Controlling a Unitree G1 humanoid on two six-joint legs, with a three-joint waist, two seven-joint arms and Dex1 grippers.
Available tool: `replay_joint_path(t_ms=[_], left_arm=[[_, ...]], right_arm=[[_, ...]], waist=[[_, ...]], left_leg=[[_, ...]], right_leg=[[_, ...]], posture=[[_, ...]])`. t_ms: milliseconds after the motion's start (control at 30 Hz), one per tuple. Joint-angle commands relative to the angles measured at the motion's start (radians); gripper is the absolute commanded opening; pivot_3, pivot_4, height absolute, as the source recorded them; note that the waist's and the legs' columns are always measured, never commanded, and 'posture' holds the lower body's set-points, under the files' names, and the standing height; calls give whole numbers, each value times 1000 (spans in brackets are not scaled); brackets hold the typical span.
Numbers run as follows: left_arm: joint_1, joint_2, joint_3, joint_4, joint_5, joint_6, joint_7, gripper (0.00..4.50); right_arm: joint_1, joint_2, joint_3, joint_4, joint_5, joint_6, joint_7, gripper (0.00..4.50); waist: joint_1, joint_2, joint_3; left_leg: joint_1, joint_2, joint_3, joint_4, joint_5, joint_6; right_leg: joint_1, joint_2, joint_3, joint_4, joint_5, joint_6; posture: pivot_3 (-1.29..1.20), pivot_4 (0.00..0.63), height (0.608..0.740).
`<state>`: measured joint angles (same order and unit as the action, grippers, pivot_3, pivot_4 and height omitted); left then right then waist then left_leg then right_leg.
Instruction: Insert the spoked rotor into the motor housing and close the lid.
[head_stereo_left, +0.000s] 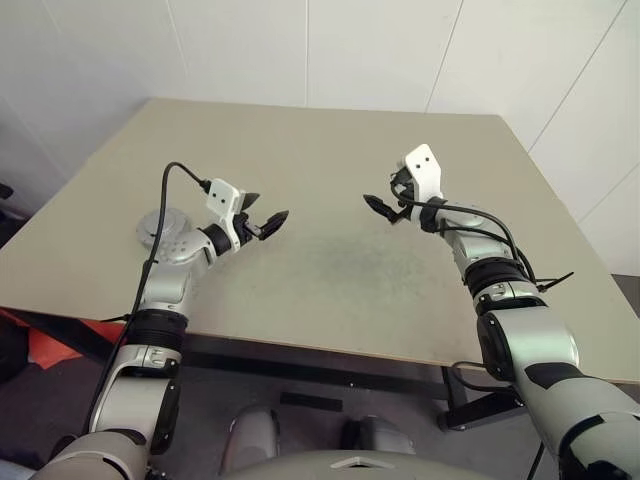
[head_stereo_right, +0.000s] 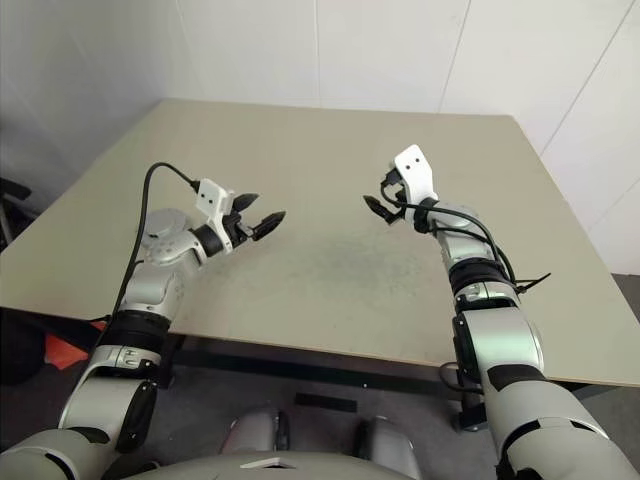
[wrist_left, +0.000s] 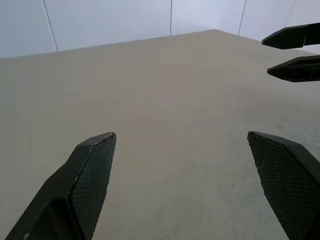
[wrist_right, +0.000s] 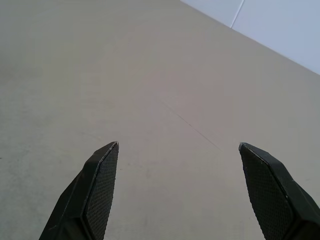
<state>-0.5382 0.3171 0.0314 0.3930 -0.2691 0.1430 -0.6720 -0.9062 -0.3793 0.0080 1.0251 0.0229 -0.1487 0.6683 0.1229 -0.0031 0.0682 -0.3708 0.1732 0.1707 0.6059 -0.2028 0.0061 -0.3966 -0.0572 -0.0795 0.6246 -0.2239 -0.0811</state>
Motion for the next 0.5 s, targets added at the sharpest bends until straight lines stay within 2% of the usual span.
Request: replay_joint_path(t_ms=[33,500], left_arm=[[-23,-1,20,-9,2,-33,10,4474],[-51,-1,35,32,12,-80,42,4474]], right_arm=[[-24,-10,-16,-14,1,-21,-9,4356],[-26,-8,-14,-10,-14,-28,-16,4356]], waist=[[0,0,0],[0,0,0]], left_leg=[[0,0,0,0,0,0],[0,0,0,0,0,0]], right_leg=[[0,0,0,0,0,0],[0,0,0,0,0,0]], posture=[[0,0,740],[0,0,740]])
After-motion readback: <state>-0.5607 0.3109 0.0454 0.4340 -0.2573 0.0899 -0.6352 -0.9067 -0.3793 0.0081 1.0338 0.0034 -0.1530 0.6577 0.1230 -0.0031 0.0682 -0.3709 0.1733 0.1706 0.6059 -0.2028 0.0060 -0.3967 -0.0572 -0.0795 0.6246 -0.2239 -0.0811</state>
